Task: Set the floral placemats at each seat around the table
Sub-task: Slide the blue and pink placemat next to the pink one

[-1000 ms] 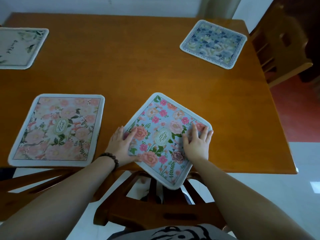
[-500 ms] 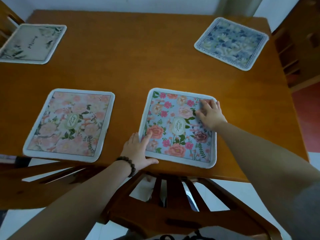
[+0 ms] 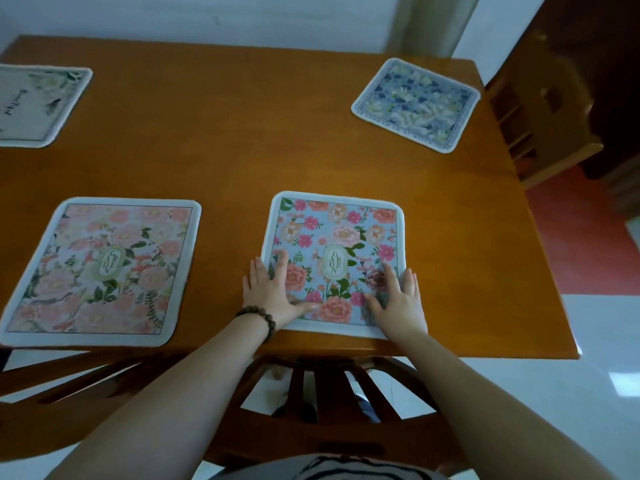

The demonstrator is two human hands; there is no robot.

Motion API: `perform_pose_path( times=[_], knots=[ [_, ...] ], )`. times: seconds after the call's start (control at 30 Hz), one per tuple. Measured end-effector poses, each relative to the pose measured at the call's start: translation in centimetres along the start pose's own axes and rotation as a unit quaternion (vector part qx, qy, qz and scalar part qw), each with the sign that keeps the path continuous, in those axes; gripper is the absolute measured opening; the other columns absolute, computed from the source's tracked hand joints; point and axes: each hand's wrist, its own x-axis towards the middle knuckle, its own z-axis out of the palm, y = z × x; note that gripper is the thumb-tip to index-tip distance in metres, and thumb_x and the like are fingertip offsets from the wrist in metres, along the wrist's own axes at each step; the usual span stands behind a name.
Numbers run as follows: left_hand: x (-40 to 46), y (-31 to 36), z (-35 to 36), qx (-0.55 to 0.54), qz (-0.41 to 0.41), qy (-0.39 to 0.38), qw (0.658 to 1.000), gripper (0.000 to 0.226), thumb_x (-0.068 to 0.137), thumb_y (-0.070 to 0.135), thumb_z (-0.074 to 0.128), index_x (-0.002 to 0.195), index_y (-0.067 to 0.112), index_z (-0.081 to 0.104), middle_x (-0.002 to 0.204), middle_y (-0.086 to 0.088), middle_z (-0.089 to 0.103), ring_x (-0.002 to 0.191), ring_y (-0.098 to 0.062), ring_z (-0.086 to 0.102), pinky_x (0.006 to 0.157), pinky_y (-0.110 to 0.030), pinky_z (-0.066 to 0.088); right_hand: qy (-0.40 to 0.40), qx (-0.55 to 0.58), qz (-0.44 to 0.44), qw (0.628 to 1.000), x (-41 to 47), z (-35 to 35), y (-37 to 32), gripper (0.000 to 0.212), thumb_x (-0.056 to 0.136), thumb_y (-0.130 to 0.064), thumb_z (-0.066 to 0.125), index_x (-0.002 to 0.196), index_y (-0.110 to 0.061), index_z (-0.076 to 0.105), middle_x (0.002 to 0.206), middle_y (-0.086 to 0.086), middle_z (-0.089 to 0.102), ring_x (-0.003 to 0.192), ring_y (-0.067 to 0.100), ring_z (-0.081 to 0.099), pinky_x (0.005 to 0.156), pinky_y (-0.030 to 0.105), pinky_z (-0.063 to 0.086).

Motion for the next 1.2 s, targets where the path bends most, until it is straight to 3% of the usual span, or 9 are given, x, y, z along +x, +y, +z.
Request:
perform_pose_path(
  times=[0.3,0.47,0.7,0.87,1.2],
  knots=[
    [-2.9,-0.6,2.4,0.089,0.03,-0.042,0.995,0.14,0.052,0.089,0.059,0.144,0.032,-0.029,0.15,-0.023,-0.033,0.14,-0.035,-0.029,0.116,-0.048,-0.008,-0.032,-0.044,-0.008,0.999,-0.7,-1.7,1.6,0.081,0.089,-0.067,0.042,0.153,-0.034,0.004,0.162,0.01,-0.001,0.148,0.028,-0.005,0.119,0.048,0.008],
    [-4.0,-1.7,2.5,0.131,0.051,-0.056,0.989,0.148,0.045,0.089,0.062,0.133,0.034,-0.043,0.142,-0.021,-0.046,0.134,-0.034,-0.038,0.111,-0.044,-0.016,-0.051,-0.054,-0.013,0.997,-2.6,-1.4,1.5,0.104,0.072,-0.087,0.038,0.152,-0.037,-0.005,0.161,0.013,-0.012,0.147,0.029,-0.014,0.117,0.045,0.0],
    [-4.6,-1.7,2.7,0.125,0.026,-0.033,0.991,0.146,0.049,0.084,0.067,0.141,0.032,-0.034,0.149,-0.018,-0.038,0.138,-0.035,-0.033,0.114,-0.049,-0.011,-0.086,-0.093,-0.001,0.992,-4.7,-1.2,2.3,0.138,0.05,-0.09,0.057,0.145,-0.036,-0.028,0.155,0.02,-0.026,0.142,0.035,-0.025,0.116,0.05,-0.007],
    [-4.7,-1.6,2.7,0.119,0.025,-0.017,0.992,0.146,0.048,0.083,0.069,0.144,0.034,-0.029,0.154,-0.015,-0.03,0.14,-0.033,-0.028,0.116,-0.049,-0.007,-0.088,-0.1,-0.032,0.991,-5.1,-1.1,2.7,0.134,0.058,-0.079,0.068,0.147,-0.039,-0.024,0.156,0.017,-0.026,0.142,0.032,-0.028,0.114,0.051,-0.012],
    [-4.4,-2.2,2.7,0.104,0.022,0.006,0.994,0.145,0.045,0.082,0.071,0.15,0.03,-0.015,0.158,-0.009,-0.021,0.144,-0.027,-0.02,0.116,-0.046,-0.001,-0.095,-0.146,-0.037,0.984,-4.9,-0.4,2.3,0.128,0.061,-0.082,0.063,0.147,-0.039,-0.022,0.155,0.02,-0.027,0.14,0.039,-0.03,0.11,0.059,-0.013]
  ],
)
